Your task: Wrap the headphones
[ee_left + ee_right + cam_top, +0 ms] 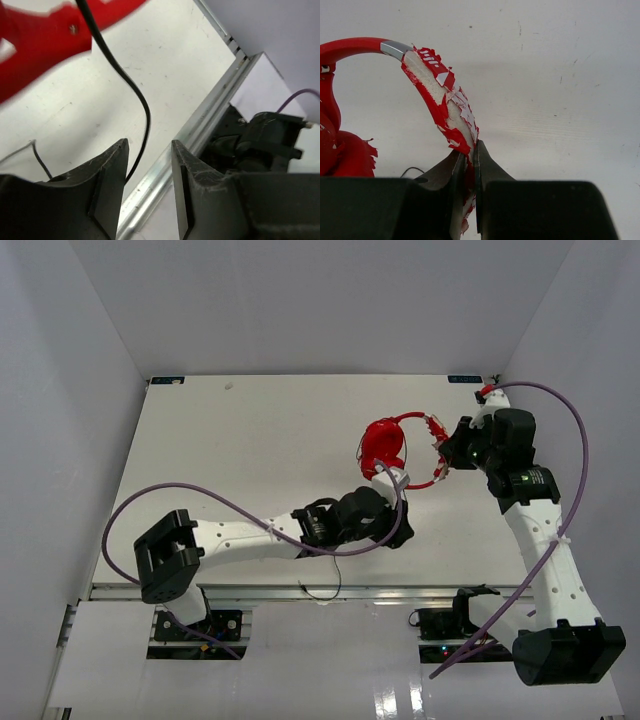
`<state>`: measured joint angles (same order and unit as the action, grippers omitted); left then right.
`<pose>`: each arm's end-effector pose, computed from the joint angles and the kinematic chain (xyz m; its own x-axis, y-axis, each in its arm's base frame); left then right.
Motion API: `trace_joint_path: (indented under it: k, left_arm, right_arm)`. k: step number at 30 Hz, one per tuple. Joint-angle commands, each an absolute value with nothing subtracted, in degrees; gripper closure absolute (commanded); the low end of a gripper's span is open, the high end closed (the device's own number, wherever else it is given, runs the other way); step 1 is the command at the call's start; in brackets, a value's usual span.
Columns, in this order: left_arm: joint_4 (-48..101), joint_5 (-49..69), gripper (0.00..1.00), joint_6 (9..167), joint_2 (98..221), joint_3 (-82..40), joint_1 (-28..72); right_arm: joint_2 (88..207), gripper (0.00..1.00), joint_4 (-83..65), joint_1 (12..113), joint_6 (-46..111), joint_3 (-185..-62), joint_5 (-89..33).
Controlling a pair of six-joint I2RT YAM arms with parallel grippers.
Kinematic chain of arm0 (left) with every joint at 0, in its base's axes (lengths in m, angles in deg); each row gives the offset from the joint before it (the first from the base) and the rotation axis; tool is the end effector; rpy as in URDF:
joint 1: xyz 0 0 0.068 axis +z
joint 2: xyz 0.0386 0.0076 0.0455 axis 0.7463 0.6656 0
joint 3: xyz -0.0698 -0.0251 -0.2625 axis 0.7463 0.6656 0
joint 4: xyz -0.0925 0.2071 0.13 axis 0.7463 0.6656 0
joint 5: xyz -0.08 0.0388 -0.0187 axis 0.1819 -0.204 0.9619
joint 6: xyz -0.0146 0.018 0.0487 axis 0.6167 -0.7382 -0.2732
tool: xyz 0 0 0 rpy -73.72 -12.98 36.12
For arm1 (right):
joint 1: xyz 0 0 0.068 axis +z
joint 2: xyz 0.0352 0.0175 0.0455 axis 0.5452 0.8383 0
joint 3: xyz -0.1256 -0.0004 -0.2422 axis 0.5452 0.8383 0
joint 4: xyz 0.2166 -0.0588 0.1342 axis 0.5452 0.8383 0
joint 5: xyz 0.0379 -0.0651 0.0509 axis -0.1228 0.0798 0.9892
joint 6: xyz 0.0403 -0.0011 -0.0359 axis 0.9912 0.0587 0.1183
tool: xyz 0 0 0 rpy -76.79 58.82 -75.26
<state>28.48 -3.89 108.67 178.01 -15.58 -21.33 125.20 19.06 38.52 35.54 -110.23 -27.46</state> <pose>0.1363 -0.3564 0.2688 -0.6192 0.1235 -0.7755 0.6744 0.5896 -0.4446 0.2206 0.0266 0.3662 -0.4637 0.1284 -0.8766 -0.1513 0.9634 0.2211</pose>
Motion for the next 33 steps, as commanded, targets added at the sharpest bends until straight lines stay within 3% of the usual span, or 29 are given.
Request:
trace_joint_path:
  k: [1, 9, 19, 25, 28, 33]
  left_arm:
    - [6.53, -11.14, 0.5, 93.55, 172.26, -0.54, -23.68]
    - [-16.95, -14.46, 0.5, 81.27, 171.76, 15.06, -24.15]
    - [-27.18, -15.32, 0.49, 73.98, 174.65, 20.31, -23.33]
    - [-34.67, -15.07, 0.42, 68.89, 171.44, 27.19, -23.27]
    - [-36.71, -12.75, 0.31, 64.35, 171.01, 29.97, -23.27]
    - [-37.77, -13.13, 0.31, 61.35, 172.0, 31.76, -23.25]
  right_arm:
    - [124.35, 0.92, 18.07, 36.34, 39.98, -116.27, -19.32]
    - [124.07, 0.92, 20.52, 34.02, 39.4, -117.54, -8.04]
    - [123.46, 0.92, 22.22, 30.3, 33.6, -117.92, 11.7]
    - [123.58, 0.92, 22.15, 29.05, 31.01, -117.84, 19.27]
    - [123.5, 0.92, 22.19, 28.82, 29.03, -118.04, 24.24]
    - [122.76, 0.92, 22.48, 28.65, 27.54, -117.96, 28.02]
